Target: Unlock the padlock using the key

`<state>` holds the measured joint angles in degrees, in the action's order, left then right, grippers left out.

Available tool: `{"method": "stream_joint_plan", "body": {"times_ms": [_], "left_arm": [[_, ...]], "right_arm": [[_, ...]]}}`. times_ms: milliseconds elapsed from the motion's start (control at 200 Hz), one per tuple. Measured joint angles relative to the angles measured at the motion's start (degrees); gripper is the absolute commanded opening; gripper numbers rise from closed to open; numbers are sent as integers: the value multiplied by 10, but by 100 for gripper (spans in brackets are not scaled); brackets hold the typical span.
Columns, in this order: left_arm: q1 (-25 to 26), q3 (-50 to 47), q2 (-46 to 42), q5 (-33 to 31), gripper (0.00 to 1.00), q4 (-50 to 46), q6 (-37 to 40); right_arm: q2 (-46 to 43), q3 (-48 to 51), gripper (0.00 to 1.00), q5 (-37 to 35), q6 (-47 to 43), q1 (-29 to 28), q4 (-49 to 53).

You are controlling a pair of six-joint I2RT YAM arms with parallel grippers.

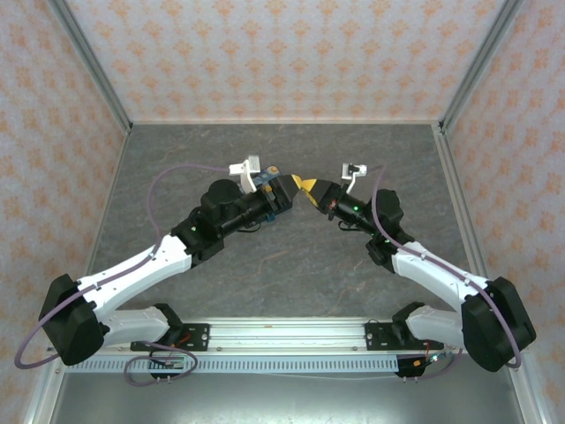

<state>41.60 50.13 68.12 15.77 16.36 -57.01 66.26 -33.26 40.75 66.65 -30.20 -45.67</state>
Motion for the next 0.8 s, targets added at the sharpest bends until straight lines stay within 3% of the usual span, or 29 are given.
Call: {"method": "stream_joint_plan", "body": {"times_ms": [305, 485, 796], "left_arm": [[0, -5, 0, -13, 61, 11, -1], [0, -8, 0, -17, 48, 15, -1], [0, -8, 0, -17, 35, 15, 0]], "right_arm": [[0, -1, 0, 29, 20, 0, -3], [0, -4, 0, 42, 20, 0, -2], [0, -5, 0, 54, 23, 0, -2]]}}
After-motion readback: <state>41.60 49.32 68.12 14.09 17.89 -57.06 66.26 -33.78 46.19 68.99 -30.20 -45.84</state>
